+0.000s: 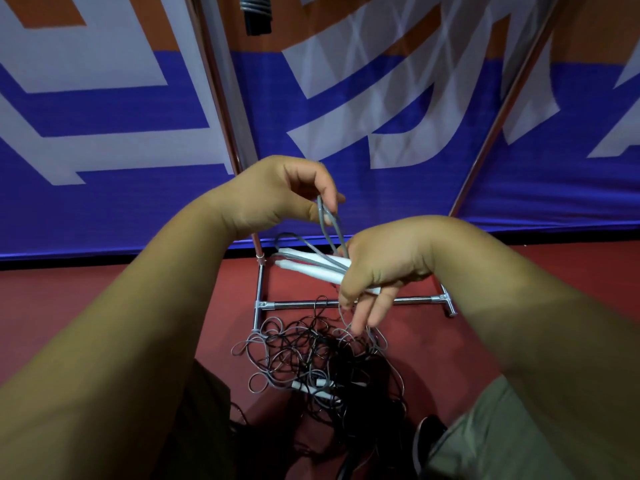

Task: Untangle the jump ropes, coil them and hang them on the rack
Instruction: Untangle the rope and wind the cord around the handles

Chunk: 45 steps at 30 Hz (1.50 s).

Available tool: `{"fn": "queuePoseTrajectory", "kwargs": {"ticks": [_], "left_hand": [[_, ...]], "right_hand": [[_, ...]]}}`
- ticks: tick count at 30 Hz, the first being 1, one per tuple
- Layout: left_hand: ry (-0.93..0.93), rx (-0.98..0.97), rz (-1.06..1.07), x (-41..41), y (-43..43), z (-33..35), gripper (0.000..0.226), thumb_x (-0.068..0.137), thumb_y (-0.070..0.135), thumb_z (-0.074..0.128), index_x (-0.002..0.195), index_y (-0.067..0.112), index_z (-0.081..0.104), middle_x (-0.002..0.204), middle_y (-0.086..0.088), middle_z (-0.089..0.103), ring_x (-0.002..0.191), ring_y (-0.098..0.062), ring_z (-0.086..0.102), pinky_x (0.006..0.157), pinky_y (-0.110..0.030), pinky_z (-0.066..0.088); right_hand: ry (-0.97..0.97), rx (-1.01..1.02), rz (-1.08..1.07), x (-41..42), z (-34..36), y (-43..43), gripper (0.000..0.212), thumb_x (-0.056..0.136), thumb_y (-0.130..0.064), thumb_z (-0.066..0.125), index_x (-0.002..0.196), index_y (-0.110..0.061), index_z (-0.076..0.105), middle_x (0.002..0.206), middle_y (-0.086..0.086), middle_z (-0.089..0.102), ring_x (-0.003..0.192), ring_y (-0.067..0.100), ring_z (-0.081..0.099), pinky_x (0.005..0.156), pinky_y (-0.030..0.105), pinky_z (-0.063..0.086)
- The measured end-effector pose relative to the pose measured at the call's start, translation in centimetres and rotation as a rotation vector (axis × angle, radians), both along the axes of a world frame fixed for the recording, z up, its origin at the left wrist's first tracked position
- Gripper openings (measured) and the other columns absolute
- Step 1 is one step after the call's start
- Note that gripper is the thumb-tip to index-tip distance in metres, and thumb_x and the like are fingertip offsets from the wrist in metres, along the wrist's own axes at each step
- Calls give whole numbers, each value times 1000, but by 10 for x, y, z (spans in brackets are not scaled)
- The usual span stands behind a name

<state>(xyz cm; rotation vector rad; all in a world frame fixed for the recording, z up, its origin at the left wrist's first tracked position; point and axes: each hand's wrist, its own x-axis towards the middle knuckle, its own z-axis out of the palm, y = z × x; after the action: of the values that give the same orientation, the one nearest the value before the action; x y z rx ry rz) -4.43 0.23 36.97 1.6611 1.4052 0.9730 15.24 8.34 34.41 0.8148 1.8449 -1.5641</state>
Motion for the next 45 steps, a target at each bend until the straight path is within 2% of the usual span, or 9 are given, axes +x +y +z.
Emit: {"fn": "queuePoseTrajectory", "kwargs": {"ticks": [7,10,15,18,26,34,38,42,45], "left_hand": [[492,-21,36,14,-6,14,27,82,16,88,98,34,77,90,8,70,85,-12,69,81,-36,58],[616,-88,22,19,-9,10,31,86,26,84,110,38,70,88,15,71,80,-6,66,73,-25,53],[868,-232,52,12,-8,-7,10,96,34,72,104,28,70,79,13,69,71,1,63,62,-19,41],[639,-361,120,16,-4,-17,7,99,25,70,102,19,70,78,6,77,67,-9,74,63,-18,54],[-30,-353,318,20,4,-24,30,95,19,76,118,13,57,97,-10,73,92,-26,77,68,-31,60],[-119,-125,280,30,9,-19,25,106,27,62,94,8,74,101,-7,78,96,-13,71,101,-29,51],[-433,-306,365,44,16,-26,34,94,33,65,102,1,62,84,-8,68,52,-16,39,71,-39,52],[-426,-416,555,49,19,-30,77,75,80,72,102,8,72,74,-7,47,54,-19,34,63,-40,44],[-493,-410,652,51,20,-34,57,80,72,74,80,18,57,62,-1,39,52,-17,32,58,-34,42]], "right_hand": [[-31,249,-132,-4,-13,20,22,95,1,61,113,13,61,94,22,80,99,32,80,63,26,64],[25,337,-220,-5,-11,30,28,95,3,56,123,0,57,94,20,81,73,25,74,47,25,56],[111,371,-285,-3,-4,39,24,99,0,53,124,-2,55,87,16,81,60,20,71,62,38,64],[188,429,-299,-4,-3,37,15,100,-6,53,114,-5,57,74,8,74,76,26,81,72,43,58],[345,552,-488,-10,-3,40,22,92,-9,55,114,-9,59,78,10,62,49,15,52,51,30,51],[257,737,-466,-11,-3,44,17,91,-18,60,96,-4,68,84,23,75,57,29,61,51,34,51],[250,922,-423,-12,0,41,11,91,-19,63,91,-8,63,81,16,70,61,31,62,57,36,49],[256,929,-295,-14,-2,32,19,88,-21,67,102,-10,61,87,13,68,68,29,66,59,34,47],[245,990,-224,-17,-5,24,26,90,-23,69,109,-11,57,92,8,63,74,25,64,56,33,42]]}}
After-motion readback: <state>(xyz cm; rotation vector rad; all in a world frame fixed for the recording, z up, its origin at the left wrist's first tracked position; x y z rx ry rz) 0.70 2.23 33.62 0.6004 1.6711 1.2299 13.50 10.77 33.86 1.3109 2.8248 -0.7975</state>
